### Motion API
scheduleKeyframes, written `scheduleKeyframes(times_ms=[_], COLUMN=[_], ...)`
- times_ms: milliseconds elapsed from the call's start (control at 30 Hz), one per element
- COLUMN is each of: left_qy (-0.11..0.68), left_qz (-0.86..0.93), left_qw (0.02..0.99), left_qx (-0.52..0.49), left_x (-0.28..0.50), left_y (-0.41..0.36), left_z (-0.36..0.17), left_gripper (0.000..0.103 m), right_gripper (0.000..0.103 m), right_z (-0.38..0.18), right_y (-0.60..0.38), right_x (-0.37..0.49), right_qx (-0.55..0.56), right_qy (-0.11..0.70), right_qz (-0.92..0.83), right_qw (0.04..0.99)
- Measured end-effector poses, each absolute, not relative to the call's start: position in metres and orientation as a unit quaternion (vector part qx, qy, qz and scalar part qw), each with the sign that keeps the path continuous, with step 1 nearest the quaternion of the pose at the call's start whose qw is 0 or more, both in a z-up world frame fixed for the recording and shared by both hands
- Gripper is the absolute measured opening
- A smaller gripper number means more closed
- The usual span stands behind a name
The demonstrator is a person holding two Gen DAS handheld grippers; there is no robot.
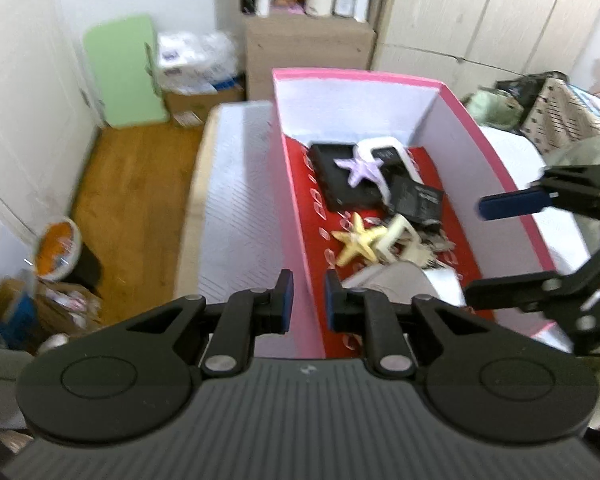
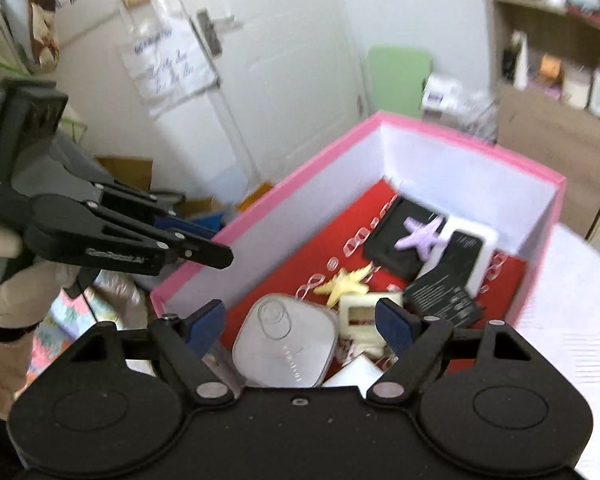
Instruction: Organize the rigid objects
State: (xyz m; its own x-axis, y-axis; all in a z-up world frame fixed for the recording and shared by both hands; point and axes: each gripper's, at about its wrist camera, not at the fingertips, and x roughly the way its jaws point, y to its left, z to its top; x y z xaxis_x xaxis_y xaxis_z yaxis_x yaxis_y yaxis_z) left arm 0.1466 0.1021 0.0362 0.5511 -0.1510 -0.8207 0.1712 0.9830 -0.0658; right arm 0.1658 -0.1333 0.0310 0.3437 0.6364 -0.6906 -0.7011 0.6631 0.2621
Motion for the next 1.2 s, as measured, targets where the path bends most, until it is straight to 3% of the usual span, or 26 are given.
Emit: scheduleKeyframes(times_ms=[333, 433, 533, 600, 633, 833, 900, 1200], left_qy=[0.427, 0.412, 0.401, 0.407, 0.414, 0.445, 0.445, 0.392], left_qz=[-0.097, -0.091, -0.087, -0.083, -0.085, -0.087, -0.08, -0.039], left_qw=[0.897, 0.903, 0.909, 0.907, 0.904, 0.891, 0.892, 0.919], left_qx=[0.064, 0.078, 0.08, 0.072, 0.064, 0.026, 0.017, -0.014], left_x=[0.107, 0.092, 0.081, 0.078, 0.077, 0.077, 0.074, 0.045], left_y=[0.076, 0.07, 0.066, 0.063, 0.062, 0.053, 0.05, 0.043], left_z=[0.063, 0.073, 0.083, 0.086, 0.087, 0.085, 0.085, 0.085], left_gripper=[0.03, 0.038, 0.051, 0.078, 0.083, 0.086, 0.091, 0.094], right_gripper=[0.085, 0.085, 0.085, 0.086, 0.087, 0.096, 0.099, 0.101], right_z=[0.065, 0.073, 0.082, 0.089, 0.091, 0.104, 0.105, 0.102], right_y=[-0.15, -0.163, -0.176, -0.184, -0.188, -0.207, -0.211, -0.222], right_x=[0.128, 0.115, 0.105, 0.1, 0.099, 0.09, 0.088, 0.055], right_qx=[-0.045, -0.034, -0.02, -0.008, 0.001, 0.051, 0.061, 0.044], right_qy=[0.312, 0.302, 0.294, 0.294, 0.296, 0.283, 0.281, 0.243], right_qz=[0.393, 0.384, 0.372, 0.363, 0.358, 0.298, 0.283, 0.217], right_qw=[0.864, 0.872, 0.88, 0.884, 0.886, 0.91, 0.915, 0.944])
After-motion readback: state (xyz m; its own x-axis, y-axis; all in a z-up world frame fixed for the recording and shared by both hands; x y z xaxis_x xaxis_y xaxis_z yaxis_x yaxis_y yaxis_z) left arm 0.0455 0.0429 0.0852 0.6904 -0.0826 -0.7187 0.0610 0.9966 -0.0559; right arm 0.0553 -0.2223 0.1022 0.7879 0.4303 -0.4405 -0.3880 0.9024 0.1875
